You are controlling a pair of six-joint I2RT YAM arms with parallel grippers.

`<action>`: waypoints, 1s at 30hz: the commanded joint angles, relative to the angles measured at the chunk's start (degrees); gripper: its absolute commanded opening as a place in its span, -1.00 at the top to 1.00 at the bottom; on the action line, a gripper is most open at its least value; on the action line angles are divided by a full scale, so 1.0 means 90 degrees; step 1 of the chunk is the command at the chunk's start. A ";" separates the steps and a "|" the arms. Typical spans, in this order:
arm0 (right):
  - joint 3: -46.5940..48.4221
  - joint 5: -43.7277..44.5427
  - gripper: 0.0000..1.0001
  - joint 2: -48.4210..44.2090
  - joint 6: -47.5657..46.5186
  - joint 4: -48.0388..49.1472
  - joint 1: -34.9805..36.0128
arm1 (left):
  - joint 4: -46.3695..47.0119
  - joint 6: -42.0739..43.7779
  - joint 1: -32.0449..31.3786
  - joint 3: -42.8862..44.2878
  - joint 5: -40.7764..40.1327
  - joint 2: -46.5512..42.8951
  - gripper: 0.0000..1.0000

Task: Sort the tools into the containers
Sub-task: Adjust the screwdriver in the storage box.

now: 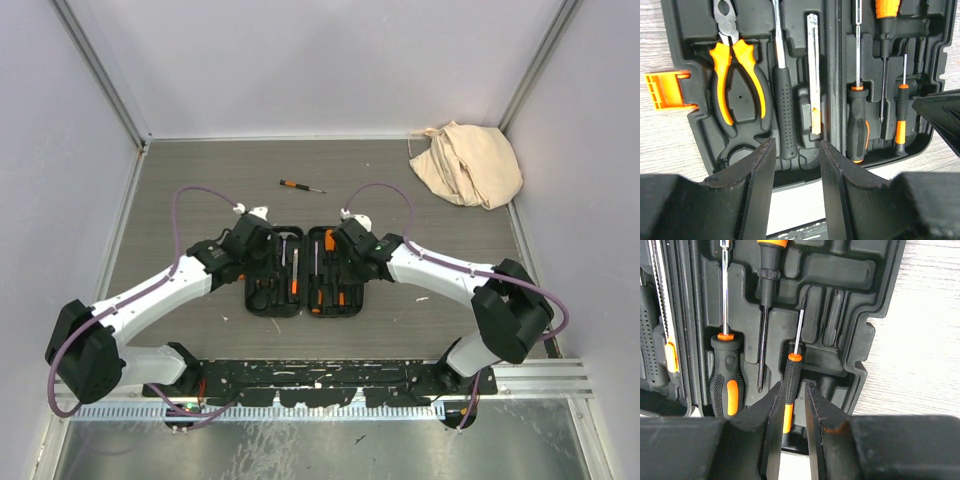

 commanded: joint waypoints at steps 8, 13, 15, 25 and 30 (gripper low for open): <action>0.0301 0.0114 0.45 0.0203 -0.0138 0.0129 0.0034 | 0.0215 0.0173 0.0105 -0.0025 0.0231 -0.0151 0.19; 0.0331 0.0104 0.46 0.0310 -0.0129 0.0166 0.0053 | 0.0226 0.0181 0.0103 -0.0064 0.0273 -0.0166 0.20; 0.0320 0.0104 0.47 0.0318 -0.0123 0.0193 0.0059 | 0.0244 0.0174 0.0107 -0.0082 0.0274 -0.0183 0.19; 0.0371 0.0172 0.53 0.0322 -0.0118 0.0242 0.0113 | 0.0244 0.0190 0.0103 -0.0091 0.0290 -0.0208 0.19; 0.0395 0.0222 0.56 0.0420 -0.0119 0.0203 0.0123 | 0.0242 0.0191 0.0102 -0.0103 0.0311 -0.0193 0.19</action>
